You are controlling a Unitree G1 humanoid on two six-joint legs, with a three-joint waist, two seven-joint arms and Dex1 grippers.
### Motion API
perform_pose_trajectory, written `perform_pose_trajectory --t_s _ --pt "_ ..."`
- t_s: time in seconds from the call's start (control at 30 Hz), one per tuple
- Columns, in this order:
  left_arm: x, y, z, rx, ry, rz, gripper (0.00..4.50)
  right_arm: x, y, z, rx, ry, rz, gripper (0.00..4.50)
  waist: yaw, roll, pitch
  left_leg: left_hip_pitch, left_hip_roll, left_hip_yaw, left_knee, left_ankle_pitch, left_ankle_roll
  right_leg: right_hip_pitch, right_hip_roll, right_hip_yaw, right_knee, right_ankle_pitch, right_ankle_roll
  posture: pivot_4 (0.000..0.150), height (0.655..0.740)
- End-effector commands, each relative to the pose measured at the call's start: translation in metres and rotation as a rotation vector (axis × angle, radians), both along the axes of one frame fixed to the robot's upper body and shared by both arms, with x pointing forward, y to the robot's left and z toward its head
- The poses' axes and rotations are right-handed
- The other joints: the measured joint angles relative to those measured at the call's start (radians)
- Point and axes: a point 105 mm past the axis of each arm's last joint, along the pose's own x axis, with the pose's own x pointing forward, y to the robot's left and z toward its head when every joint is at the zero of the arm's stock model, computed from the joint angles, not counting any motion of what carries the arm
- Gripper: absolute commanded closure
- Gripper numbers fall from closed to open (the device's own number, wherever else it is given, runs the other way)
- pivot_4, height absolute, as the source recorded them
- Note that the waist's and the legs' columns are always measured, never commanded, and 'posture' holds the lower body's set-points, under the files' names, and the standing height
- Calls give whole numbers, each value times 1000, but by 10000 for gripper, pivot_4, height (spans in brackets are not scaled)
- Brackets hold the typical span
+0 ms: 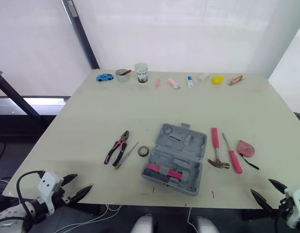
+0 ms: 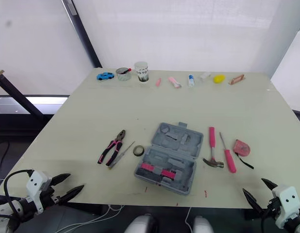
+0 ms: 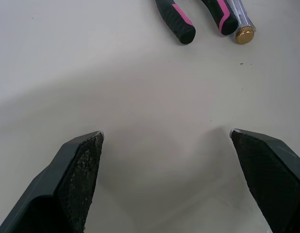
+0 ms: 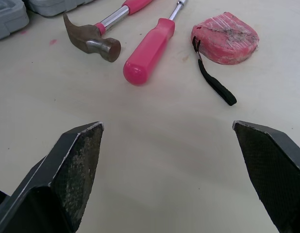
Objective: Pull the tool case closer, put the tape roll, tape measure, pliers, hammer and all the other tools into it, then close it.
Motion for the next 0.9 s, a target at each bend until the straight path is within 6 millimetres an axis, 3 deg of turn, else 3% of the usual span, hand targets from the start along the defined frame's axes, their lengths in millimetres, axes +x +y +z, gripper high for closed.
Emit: perform_pose_trajectory --t_s 0.03,0.6,0.9 --pt "0 2 1 7 -8 -7 453 0 -7 7 -20 -31 -17 0 0 0 0 0 0 0 0 0 0 0 0 0 0 0 0 1500 7400" --pt "6 14 4 -12 -19 -7 453 -2 -6 7 -11 -50 -12 0 0 1 -1 0 0 1 0 0 0 0 0 0 0 0 0 1500 7400" --pt "29 7 24 -65 -51 -59 453 6 7 26 41 -99 11 0 0 0 -1 0 0 1 0 0 0 0 0 0 0 0 0 1500 7400"
